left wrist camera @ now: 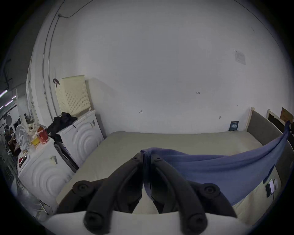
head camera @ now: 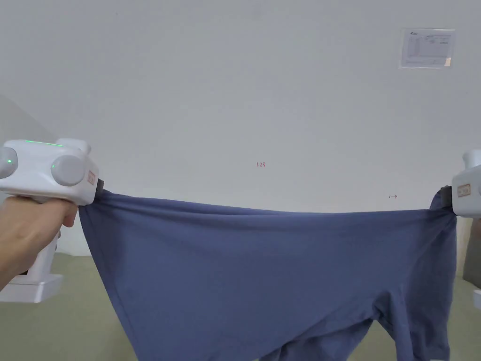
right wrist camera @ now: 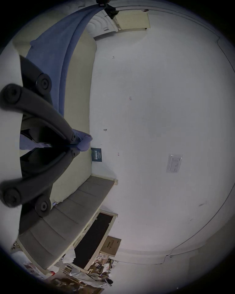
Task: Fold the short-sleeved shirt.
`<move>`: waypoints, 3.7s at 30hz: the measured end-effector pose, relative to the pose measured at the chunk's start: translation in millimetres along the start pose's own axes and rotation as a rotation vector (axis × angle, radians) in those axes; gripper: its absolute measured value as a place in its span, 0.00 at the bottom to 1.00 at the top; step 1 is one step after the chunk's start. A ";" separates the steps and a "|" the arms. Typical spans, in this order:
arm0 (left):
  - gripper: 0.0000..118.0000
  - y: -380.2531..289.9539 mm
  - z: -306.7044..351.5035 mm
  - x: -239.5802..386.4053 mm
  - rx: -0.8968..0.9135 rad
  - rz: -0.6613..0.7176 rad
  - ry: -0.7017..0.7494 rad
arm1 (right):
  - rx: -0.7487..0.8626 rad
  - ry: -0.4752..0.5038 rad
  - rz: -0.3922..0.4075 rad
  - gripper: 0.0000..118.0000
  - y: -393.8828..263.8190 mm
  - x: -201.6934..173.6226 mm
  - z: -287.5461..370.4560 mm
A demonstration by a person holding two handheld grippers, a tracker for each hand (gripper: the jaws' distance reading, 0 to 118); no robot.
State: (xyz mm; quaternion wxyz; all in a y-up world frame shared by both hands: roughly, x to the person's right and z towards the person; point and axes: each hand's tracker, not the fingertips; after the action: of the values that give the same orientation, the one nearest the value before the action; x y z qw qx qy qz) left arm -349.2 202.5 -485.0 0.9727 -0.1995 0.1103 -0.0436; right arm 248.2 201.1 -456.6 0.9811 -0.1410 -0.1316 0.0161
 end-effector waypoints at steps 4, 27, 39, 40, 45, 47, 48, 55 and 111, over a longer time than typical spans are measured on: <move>0.07 6.9 -32.0 11.4 0.015 0.003 0.015 | 0.000 -0.013 0.004 0.02 3.1 -11.1 -34.4; 0.07 -234.1 -141.0 45.0 -0.261 0.014 -0.078 | -0.296 0.036 0.052 0.02 -240.9 -22.1 -102.1; 0.07 -332.2 -16.9 -11.5 -0.345 0.057 -0.167 | -0.398 0.079 0.005 0.02 -326.1 24.5 41.5; 0.07 -342.0 -10.2 -14.4 -0.358 0.067 -0.175 | -0.418 0.079 0.000 0.02 -336.9 26.7 47.6; 0.07 -391.6 -2.5 -17.6 -0.462 0.046 -0.167 | -0.539 0.061 -0.013 0.02 -395.4 31.6 53.5; 0.07 -404.8 -7.8 -18.2 -0.498 0.064 -0.166 | -0.582 0.058 -0.025 0.02 -411.9 31.3 46.5; 0.07 -410.1 -10.7 -18.0 -0.512 0.067 -0.166 | -0.597 0.054 -0.024 0.02 -419.5 30.6 42.9; 0.24 -419.3 -11.0 -19.0 -0.541 0.110 -0.170 | -0.631 0.037 -0.069 0.22 -429.3 28.2 44.3; 0.06 -440.4 -28.2 -29.7 -0.564 0.115 -0.282 | -0.564 0.295 0.252 0.01 -342.2 -129.4 -103.5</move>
State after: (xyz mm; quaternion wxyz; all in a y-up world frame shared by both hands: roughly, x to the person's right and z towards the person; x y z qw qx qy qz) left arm -402.6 -208.0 -329.2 0.8857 -0.4587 -0.0068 0.0717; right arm 148.7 -164.5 -489.1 0.9021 -0.4229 0.0308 0.0796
